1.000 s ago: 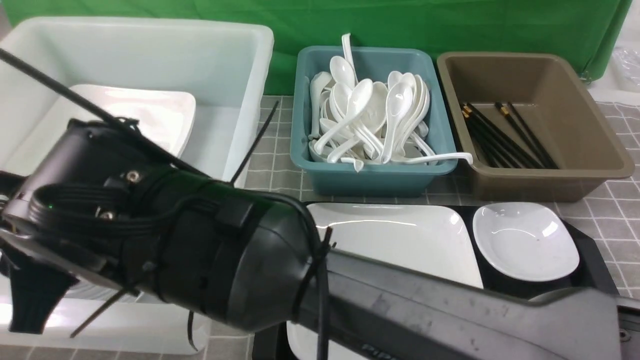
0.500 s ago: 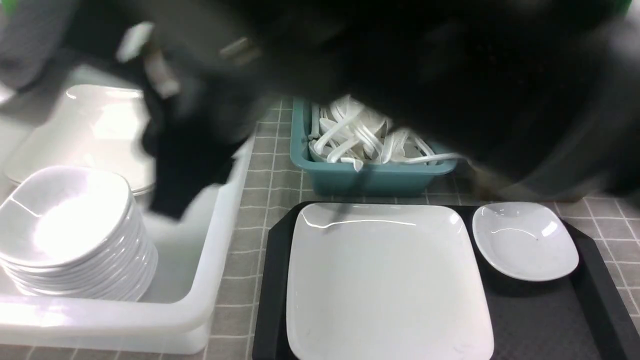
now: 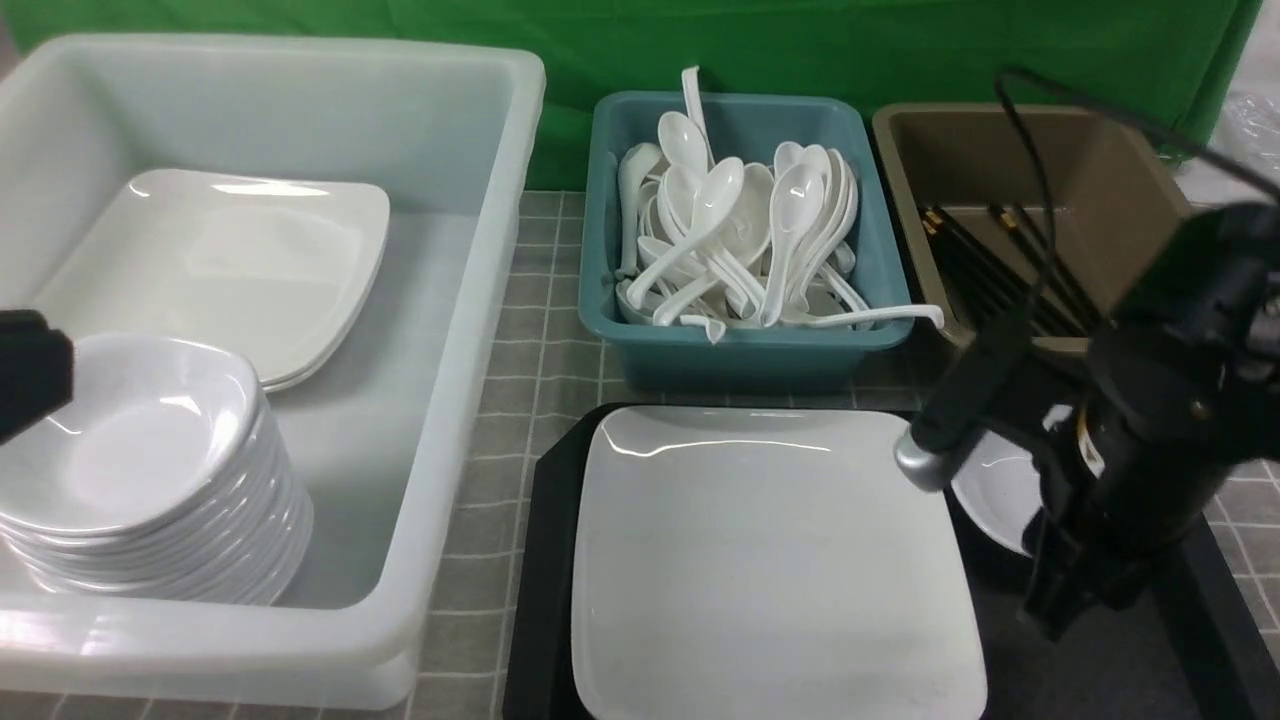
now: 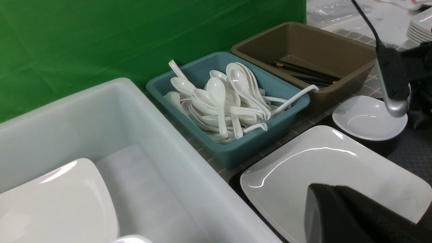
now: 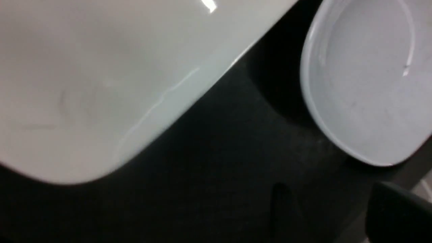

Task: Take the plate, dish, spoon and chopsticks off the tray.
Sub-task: Use the right arm to grab a small plate from the dinner plate, then use the right arm to put the small plate into the large storage box on the left, then use the left arm to grab a plate from the dinner plate, then use the left arm to put the plate into the large storage box on the left

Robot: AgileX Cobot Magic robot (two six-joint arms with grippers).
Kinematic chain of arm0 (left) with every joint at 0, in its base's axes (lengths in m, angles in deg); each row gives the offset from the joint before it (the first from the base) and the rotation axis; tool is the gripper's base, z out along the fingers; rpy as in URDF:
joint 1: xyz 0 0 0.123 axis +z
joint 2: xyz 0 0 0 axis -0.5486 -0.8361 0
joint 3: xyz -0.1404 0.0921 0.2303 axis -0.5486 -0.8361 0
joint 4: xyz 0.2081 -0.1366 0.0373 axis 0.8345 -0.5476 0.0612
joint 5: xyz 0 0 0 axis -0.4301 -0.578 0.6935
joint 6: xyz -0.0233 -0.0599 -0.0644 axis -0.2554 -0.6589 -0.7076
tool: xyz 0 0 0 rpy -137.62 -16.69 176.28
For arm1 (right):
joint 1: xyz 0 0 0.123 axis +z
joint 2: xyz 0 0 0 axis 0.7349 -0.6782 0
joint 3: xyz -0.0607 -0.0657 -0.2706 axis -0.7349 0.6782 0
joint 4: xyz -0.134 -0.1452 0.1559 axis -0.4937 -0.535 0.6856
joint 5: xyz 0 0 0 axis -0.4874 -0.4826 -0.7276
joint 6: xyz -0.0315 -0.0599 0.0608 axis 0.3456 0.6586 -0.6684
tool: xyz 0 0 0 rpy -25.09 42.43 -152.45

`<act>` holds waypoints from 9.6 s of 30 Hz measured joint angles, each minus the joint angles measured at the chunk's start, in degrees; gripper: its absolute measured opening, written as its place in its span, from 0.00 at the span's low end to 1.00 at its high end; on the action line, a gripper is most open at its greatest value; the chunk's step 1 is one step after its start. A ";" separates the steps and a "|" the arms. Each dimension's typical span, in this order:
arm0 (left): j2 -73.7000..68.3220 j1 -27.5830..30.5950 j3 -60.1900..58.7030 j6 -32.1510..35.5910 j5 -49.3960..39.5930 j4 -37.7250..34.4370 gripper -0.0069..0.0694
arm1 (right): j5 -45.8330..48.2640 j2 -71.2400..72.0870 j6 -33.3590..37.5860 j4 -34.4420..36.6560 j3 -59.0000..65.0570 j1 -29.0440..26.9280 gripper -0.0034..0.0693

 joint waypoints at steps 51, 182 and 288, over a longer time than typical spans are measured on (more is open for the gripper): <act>20.92 0.00 0.06 -11.37 -14.76 18.09 0.12 | -7.35 -21.51 10.66 6.16 -56.16 38.86 0.14; -41.69 -35.57 0.53 25.66 3.21 12.43 0.13 | 10.78 62.40 -24.17 8.85 8.30 27.62 0.29; -63.27 21.81 18.74 21.75 11.00 28.60 0.66 | -1.41 50.32 -14.91 22.21 3.89 27.62 0.13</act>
